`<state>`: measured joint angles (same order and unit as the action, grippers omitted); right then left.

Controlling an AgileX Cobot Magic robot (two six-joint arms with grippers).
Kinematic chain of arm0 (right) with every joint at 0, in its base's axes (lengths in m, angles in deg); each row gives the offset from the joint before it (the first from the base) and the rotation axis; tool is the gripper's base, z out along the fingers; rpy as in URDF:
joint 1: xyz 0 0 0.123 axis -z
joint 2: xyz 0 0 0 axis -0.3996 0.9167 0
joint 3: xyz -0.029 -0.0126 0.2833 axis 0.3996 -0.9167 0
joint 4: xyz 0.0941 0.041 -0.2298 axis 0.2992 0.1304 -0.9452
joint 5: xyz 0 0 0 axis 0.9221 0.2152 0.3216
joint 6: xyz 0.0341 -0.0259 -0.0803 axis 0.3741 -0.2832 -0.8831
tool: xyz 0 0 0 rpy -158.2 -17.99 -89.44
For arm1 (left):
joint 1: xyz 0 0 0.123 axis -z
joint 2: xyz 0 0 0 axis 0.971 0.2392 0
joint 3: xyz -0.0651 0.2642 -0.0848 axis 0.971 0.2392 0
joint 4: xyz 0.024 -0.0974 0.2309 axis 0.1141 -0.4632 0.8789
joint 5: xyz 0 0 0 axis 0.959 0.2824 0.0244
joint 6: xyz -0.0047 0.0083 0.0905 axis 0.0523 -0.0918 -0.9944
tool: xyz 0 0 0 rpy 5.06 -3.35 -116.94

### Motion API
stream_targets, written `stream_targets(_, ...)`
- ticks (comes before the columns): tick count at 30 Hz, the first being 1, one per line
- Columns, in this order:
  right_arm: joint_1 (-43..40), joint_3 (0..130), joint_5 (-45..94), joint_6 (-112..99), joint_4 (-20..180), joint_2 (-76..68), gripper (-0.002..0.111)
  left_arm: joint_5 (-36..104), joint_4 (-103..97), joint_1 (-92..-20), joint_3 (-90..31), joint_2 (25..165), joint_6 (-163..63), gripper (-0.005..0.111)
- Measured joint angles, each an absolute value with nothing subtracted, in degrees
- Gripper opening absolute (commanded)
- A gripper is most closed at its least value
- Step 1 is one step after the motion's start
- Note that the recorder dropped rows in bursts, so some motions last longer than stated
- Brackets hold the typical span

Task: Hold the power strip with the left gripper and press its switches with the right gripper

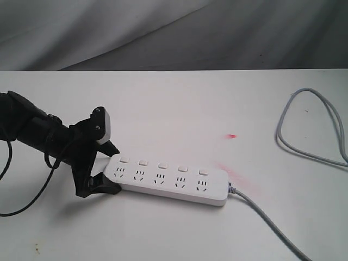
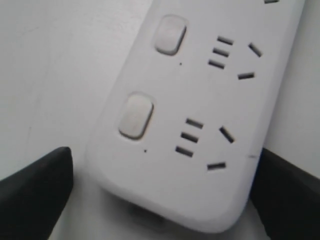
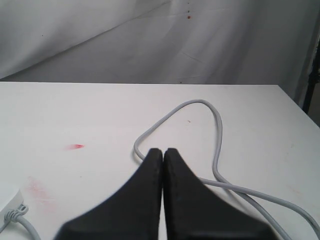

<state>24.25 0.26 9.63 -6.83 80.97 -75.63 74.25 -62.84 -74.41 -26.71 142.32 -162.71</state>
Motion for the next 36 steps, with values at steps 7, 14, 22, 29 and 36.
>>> stream_targets(7, 24.25, 0.26, 9.63, -6.83, 80.97, -75.63, 0.0, 73.59, -63.25, -72.87, -26.83, 142.32, -162.71, 0.087)
stream_targets(14, 24.25, 0.26, 9.63, -6.83, 80.97, -75.63, 0.0, 73.71, -63.25, -72.87, -26.83, 142.32, -162.71, 0.087)
stream_targets(22, 24.25, 0.26, 9.63, -6.83, 80.97, -75.63, 0.0, 73.71, -63.25, -72.87, -26.83, 142.32, -162.71, 0.087)
stream_targets(29, 24.25, 0.26, 9.63, -6.83, 80.97, -75.63, 0.0, 73.71, -63.25, -72.87, -26.83, 142.32, -162.71, 0.085)
stream_targets(36, 24.25, 0.26, 9.63, -6.83, 80.97, -75.63, 0.0, 74.54, -62.67, -72.87, -26.83, 142.32, -162.71, 0.054)
